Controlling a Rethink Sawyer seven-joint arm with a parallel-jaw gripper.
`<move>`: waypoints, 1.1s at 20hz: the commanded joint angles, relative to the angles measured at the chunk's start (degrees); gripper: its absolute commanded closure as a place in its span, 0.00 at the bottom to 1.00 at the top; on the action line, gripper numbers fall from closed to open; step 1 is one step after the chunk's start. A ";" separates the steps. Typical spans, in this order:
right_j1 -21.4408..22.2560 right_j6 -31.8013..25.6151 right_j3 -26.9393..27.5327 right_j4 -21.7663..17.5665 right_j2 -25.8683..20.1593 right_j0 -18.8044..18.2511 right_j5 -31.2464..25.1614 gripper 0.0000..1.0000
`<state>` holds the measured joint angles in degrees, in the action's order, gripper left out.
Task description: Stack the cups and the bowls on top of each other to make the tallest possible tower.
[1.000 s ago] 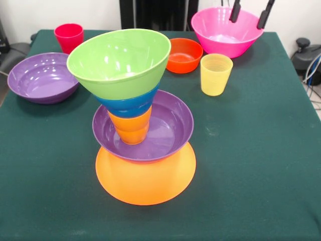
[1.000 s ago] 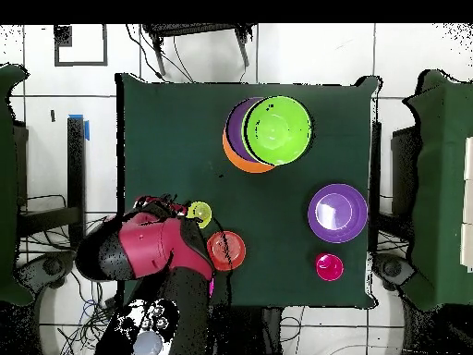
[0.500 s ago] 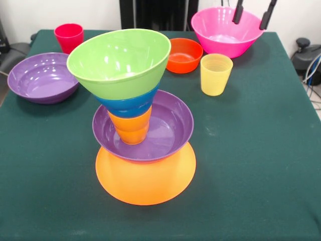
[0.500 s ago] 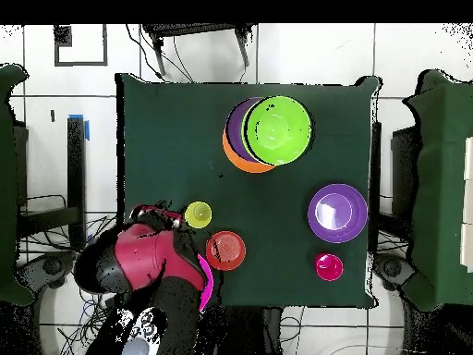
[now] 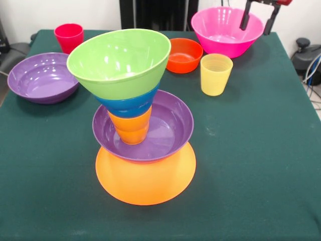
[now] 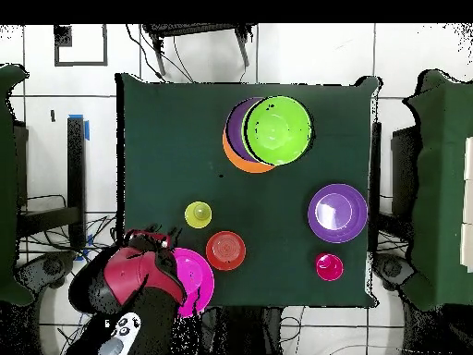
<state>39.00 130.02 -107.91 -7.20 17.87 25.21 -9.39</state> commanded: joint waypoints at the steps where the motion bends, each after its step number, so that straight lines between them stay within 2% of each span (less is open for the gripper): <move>1: -5.22 11.97 -3.72 3.79 0.69 3.40 -1.21 0.00; 7: -8.02 12.02 -3.88 5.19 2.72 5.89 1.70 0.00; 22: -9.19 13.30 -4.29 12.24 -1.78 8.06 5.18 0.00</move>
<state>31.73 130.02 -109.05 0.58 21.90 32.43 -7.16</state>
